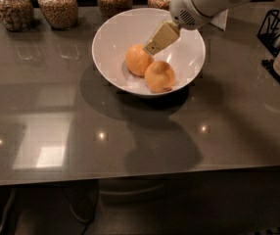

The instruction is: Pick orange from white bowl

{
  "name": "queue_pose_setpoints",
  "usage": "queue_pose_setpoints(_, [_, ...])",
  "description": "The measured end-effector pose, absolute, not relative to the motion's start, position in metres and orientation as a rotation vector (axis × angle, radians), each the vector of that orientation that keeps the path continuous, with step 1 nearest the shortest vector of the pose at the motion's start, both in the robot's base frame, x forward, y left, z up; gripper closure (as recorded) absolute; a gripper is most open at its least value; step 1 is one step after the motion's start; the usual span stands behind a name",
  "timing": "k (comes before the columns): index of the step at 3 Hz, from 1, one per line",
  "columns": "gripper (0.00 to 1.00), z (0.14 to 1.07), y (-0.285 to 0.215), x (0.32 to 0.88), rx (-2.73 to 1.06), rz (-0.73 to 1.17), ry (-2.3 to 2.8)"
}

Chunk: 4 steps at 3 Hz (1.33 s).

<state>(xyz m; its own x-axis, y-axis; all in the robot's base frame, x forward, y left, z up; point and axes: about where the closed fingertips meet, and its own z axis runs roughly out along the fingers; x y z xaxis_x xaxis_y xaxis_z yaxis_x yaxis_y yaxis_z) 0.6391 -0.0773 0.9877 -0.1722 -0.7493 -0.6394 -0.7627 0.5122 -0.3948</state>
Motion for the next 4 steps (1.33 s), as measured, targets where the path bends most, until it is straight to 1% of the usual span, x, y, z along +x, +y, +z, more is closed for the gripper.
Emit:
queue_pose_setpoints(1, [0.31,0.976,-0.057,0.656,-1.246,0.049,1.935])
queue_pose_setpoints(2, [0.38,0.965,-0.04,0.664,-1.267,0.081,1.942])
queue_pose_setpoints(4, [0.36,0.932,-0.005,0.668,-1.355,0.196,1.98])
